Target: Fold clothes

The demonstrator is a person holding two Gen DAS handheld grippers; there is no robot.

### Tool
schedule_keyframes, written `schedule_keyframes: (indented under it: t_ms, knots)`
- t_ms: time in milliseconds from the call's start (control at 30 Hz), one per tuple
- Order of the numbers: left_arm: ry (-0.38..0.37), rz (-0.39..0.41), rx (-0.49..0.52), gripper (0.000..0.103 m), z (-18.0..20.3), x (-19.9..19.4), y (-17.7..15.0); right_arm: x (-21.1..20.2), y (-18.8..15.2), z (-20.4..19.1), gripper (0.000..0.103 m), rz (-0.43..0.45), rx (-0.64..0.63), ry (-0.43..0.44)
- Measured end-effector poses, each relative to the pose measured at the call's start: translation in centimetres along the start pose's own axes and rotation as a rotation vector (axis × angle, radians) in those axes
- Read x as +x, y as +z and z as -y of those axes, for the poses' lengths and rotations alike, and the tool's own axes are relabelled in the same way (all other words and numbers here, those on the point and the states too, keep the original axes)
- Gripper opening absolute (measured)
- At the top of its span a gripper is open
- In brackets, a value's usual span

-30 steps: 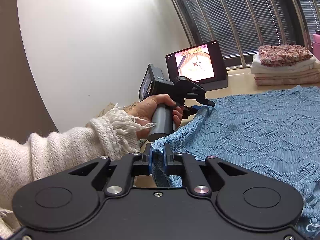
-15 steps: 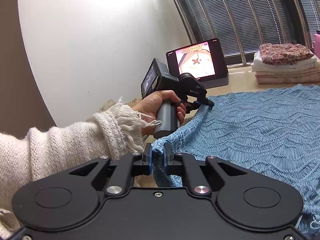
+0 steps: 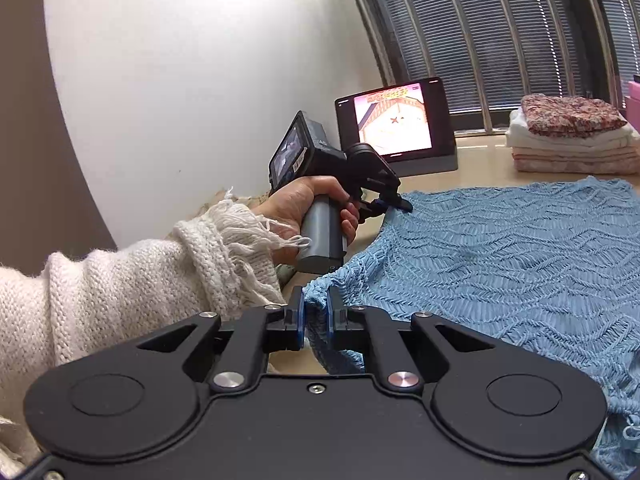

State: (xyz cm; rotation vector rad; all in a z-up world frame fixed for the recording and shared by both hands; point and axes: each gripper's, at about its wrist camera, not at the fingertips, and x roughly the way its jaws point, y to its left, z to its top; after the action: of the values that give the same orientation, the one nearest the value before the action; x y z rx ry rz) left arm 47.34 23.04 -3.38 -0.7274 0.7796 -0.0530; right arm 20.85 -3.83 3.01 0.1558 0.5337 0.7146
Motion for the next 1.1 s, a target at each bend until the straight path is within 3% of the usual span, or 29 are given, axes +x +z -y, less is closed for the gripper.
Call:
schedule_keyframes:
  t_ms: [333, 767, 933, 1100]
  knots:
    - [-0.010, 0.043, -0.088, 0.004, -3.7, -4.0, 1.2, 1.0, -0.2, -3.4, 0.010, -0.032, -0.030, 0.024]
    - [-0.032, 0.092, -0.125, 0.004, -4.5, -8.0, 1.7, 0.4, -0.5, -5.0, 0.010, -0.010, 0.025, 0.055]
    - [-0.048, 0.093, -0.123, 0.004, -2.8, -8.5, 1.4, -1.2, -0.5, -3.8, 0.010, 0.040, 0.085, 0.044]
    - [-0.097, 0.103, -0.079, 0.004, 2.3, -8.8, 0.8, -4.6, -0.4, -1.2, 0.010, 0.142, 0.171, 0.034]
